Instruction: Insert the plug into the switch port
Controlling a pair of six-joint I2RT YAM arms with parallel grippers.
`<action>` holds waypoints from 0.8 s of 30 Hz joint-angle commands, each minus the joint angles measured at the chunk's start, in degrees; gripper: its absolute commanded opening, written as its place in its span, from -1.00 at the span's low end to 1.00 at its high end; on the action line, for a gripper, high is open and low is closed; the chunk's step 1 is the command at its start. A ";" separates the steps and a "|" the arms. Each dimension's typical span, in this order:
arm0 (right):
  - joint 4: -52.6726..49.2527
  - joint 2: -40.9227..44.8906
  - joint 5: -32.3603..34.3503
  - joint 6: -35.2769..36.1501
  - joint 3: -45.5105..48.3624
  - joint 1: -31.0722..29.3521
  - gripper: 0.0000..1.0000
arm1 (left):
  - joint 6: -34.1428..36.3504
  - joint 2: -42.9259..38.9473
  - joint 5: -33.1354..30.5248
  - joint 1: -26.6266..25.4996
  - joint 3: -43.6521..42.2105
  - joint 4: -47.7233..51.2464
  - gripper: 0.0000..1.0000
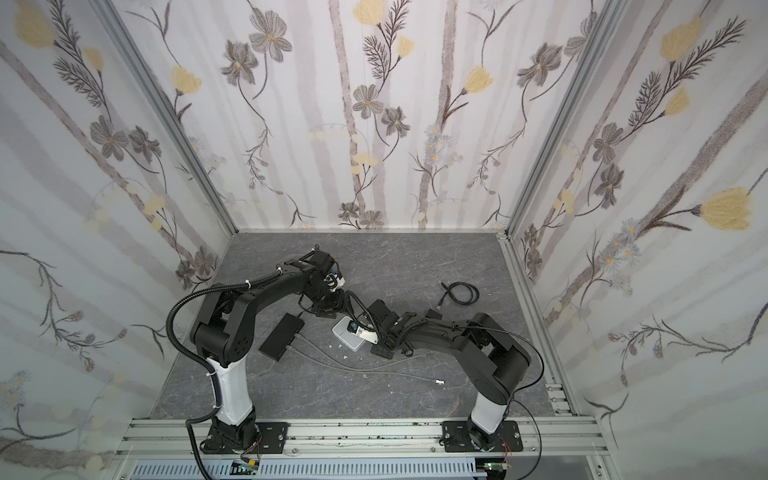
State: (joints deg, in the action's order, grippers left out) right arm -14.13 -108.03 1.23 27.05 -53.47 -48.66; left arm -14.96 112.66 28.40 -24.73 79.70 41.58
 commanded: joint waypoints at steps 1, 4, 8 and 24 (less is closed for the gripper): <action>1.81 0.10 -1.23 -0.69 -0.05 0.13 -1.00 | 0.85 -0.74 -1.86 -0.44 -0.64 1.64 0.40; 1.88 0.25 -1.28 -1.02 -0.29 0.58 -1.00 | 0.96 -0.84 -1.87 -0.84 -0.82 1.70 0.41; 1.91 0.74 -1.32 -1.21 -0.49 0.76 -1.00 | 0.90 -0.47 -0.99 -0.98 -0.67 1.79 0.41; 2.30 -0.03 -1.32 -2.00 -1.55 2.79 -1.00 | 0.92 -0.34 -1.05 -1.68 -0.62 2.18 0.43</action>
State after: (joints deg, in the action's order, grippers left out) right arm -13.04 -107.77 0.43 25.56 -54.46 -45.76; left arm -14.06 112.29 27.24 -26.35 78.98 42.83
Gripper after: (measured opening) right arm 0.049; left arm 0.713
